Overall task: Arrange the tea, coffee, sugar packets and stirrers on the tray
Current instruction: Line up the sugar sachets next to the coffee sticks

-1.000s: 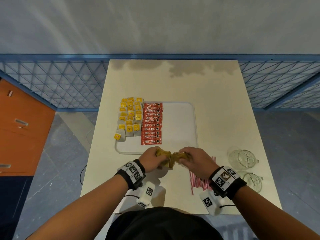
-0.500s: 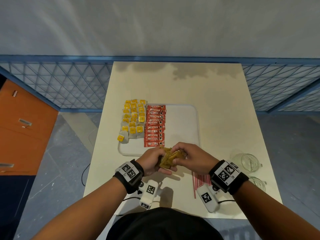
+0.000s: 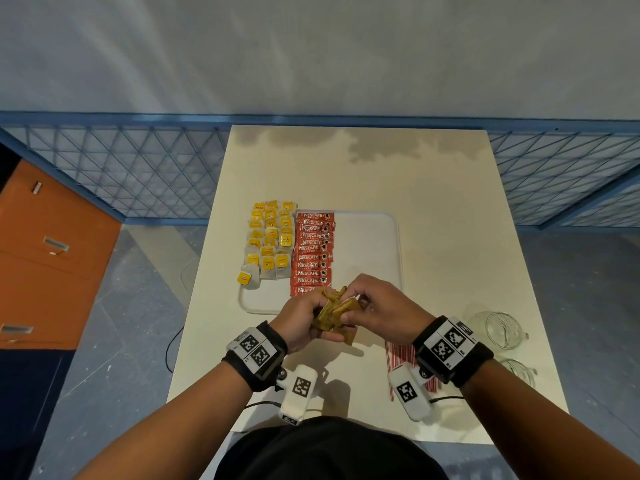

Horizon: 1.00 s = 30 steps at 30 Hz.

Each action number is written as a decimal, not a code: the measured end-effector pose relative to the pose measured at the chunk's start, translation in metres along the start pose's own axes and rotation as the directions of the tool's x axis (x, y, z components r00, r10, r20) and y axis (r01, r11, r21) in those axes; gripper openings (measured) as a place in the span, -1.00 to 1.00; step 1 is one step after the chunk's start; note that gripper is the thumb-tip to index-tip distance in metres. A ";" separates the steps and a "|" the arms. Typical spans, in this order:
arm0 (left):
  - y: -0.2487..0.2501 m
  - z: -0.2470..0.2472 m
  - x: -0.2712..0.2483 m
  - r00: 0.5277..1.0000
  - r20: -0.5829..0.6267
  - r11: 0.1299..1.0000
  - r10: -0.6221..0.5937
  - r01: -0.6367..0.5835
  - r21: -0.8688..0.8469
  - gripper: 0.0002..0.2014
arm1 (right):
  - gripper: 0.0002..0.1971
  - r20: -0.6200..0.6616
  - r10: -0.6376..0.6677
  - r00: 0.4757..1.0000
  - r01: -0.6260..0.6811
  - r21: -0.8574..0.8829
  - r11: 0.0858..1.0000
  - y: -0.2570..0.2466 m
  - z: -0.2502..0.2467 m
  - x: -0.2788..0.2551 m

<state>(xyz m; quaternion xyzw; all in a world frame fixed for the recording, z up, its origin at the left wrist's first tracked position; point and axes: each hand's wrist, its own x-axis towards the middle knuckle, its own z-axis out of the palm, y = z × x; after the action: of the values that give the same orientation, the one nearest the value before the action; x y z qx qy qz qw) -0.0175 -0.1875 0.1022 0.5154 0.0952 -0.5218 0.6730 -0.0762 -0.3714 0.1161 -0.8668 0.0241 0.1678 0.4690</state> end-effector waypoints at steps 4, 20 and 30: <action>0.001 0.001 -0.001 0.999 -0.013 0.999 0.048 -0.048 0.027 -0.74 | -0.79 -0.002 -0.037 0.999 0.037 -0.024 0.999 -0.005 -0.003 0.000; 0.010 0.001 0.001 0.976 0.053 0.965 0.210 -0.216 0.146 -0.22 | -0.73 -0.035 -0.107 0.994 0.106 -0.023 0.994 -0.022 -0.011 0.008; 0.023 -0.003 0.004 0.979 0.089 0.982 0.183 -0.178 -0.061 -0.59 | -0.69 -0.151 0.005 0.988 0.021 0.169 0.985 -0.028 -0.024 0.016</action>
<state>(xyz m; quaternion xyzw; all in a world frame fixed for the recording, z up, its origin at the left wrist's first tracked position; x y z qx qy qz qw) 0.0041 -0.1892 0.1112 0.4788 0.0299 -0.4795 0.7348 -0.0488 -0.3738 0.1454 -0.8339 0.0705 0.0971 0.5387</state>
